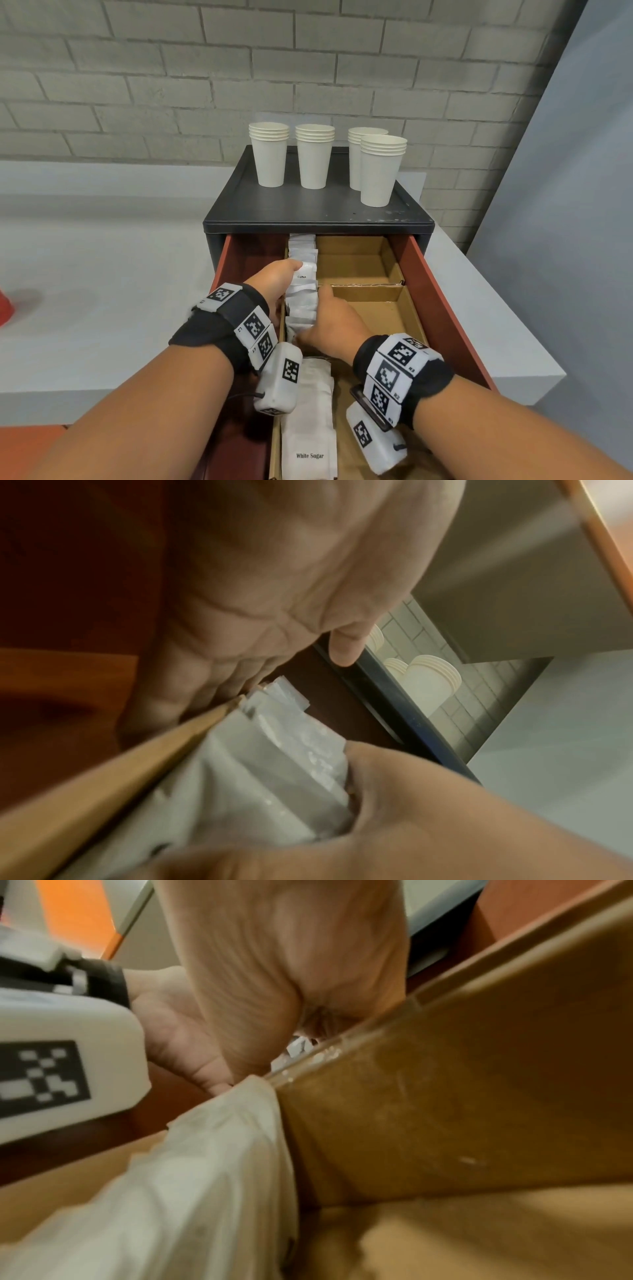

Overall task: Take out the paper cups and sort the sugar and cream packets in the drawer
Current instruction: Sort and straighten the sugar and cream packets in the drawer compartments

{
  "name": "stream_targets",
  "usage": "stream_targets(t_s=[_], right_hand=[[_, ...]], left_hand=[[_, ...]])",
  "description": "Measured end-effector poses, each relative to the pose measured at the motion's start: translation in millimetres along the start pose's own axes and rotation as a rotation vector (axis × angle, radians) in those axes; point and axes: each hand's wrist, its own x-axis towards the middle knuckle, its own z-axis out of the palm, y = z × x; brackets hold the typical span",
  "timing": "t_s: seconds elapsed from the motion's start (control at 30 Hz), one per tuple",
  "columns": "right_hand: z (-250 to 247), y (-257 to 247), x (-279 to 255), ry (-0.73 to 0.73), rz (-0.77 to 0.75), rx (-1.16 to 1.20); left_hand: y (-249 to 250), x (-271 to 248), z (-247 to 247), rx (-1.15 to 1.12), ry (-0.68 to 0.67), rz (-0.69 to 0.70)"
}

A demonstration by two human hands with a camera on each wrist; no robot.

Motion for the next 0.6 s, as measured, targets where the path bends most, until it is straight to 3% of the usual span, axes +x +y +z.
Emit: stream_targets(t_s=[0.13, 0.27, 0.4, 0.5, 0.6], right_hand=[[-8.2, -0.8, 2.0, -0.209, -0.036, -0.048], [-16.8, 0.7, 1.8, -0.373, 0.078, 0.131], [-7.3, 1.8, 4.3, -0.369, 0.080, 0.102], [-5.0, 4.6, 7.1, -0.314, 0.120, 0.222], [-6.5, 8.0, 8.3, -0.370, 0.151, 0.324]], left_hand=[[-0.1, 3.6, -1.0, 0.008, 0.021, 0.010], [0.4, 6.4, -1.8, 0.028, 0.011, 0.014], [-0.7, 10.5, -3.1, 0.031, -0.013, 0.001], [-1.4, 11.4, -3.9, 0.039, -0.028, -0.018], [-1.6, 11.0, -3.6, 0.049, -0.050, -0.046]])
